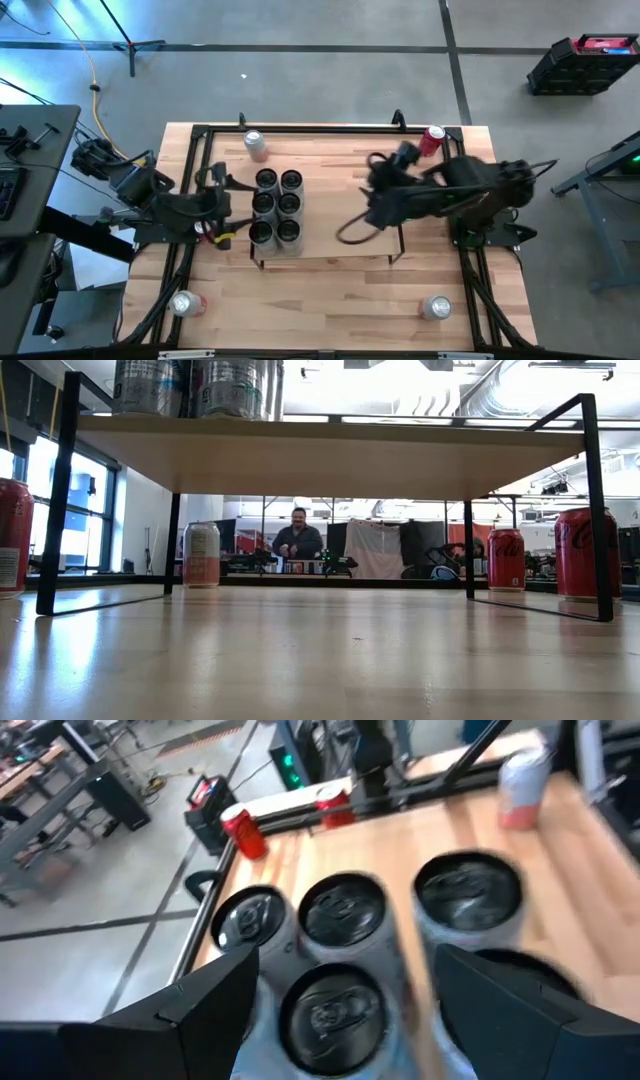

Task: Place canned beverage on shelf
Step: Put the bottom right red soda can on the shelf

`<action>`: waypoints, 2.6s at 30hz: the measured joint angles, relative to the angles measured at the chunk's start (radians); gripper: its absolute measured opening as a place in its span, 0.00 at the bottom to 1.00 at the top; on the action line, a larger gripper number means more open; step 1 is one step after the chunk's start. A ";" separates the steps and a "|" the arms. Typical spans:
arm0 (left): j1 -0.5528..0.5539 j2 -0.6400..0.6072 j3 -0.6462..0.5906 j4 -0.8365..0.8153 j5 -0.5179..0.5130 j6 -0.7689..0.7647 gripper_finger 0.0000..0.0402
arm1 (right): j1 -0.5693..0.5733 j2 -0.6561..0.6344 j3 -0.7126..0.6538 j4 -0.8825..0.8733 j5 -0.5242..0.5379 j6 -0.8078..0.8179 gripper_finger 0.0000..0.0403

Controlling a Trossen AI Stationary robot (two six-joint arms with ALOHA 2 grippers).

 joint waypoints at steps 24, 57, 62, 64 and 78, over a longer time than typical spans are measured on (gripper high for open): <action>-0.167 -0.089 -0.022 0.035 -0.052 -0.158 0.73 | -0.214 -0.798 -1.098 -0.025 -0.292 0.721 0.77; -0.166 -0.010 -0.029 0.090 -0.069 -0.271 0.73 | -0.805 -0.713 -1.457 0.285 -0.704 0.422 0.95; -0.166 -0.010 -0.029 0.090 -0.022 -0.276 0.73 | -0.805 -0.651 -1.458 0.281 -0.734 0.354 0.94; -0.167 -0.010 -0.029 0.089 -0.008 -0.285 0.73 | -0.805 -0.634 -1.458 0.279 -0.740 0.304 0.93; -0.167 -0.010 -0.029 0.110 0.001 -0.302 0.73 | -0.805 -0.628 -1.514 0.330 -0.740 0.158 0.77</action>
